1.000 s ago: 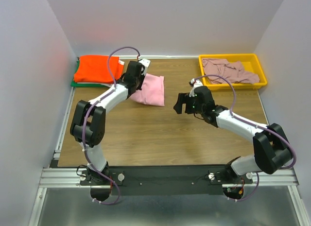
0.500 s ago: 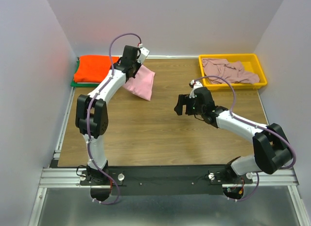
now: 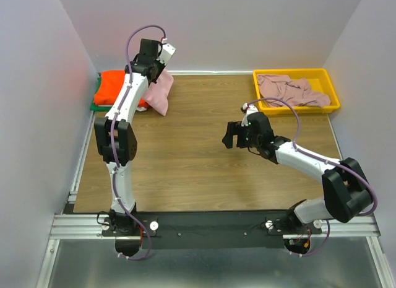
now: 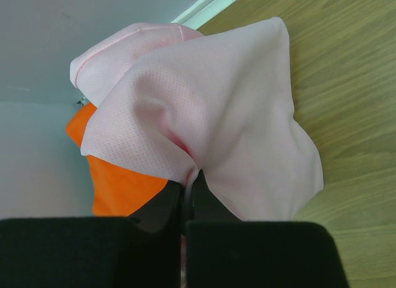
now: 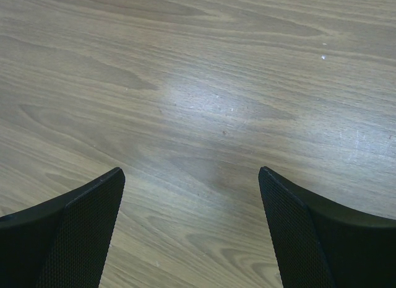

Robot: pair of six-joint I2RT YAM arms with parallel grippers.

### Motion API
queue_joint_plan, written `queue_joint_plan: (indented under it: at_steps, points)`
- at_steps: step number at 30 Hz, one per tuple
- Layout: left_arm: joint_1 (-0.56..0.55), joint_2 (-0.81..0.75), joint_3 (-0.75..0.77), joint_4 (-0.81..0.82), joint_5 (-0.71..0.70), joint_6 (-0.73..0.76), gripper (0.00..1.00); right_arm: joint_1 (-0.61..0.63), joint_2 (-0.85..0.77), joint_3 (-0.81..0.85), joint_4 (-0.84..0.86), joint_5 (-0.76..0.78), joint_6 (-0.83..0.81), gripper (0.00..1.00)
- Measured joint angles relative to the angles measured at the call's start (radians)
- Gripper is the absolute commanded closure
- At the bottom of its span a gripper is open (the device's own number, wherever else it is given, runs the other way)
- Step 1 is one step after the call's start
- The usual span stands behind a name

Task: Fold and stack the t-shirts
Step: Neatly place the folded tshirt to the corner

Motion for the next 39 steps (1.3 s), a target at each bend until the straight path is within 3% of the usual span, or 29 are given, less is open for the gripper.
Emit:
queue_joint_plan:
  at_steps: [20, 39]
  points:
    - [0.076, 0.002, 0.166, -0.105, 0.043, 0.040, 1.00, 0.000, 0.018, 0.000, 0.001, -0.019, 0.000, 0.05]
    - [0.122, -0.008, 0.175, -0.080, 0.064, 0.057, 1.00, 0.000, 0.044, 0.000, 0.001, -0.048, 0.001, 0.05]
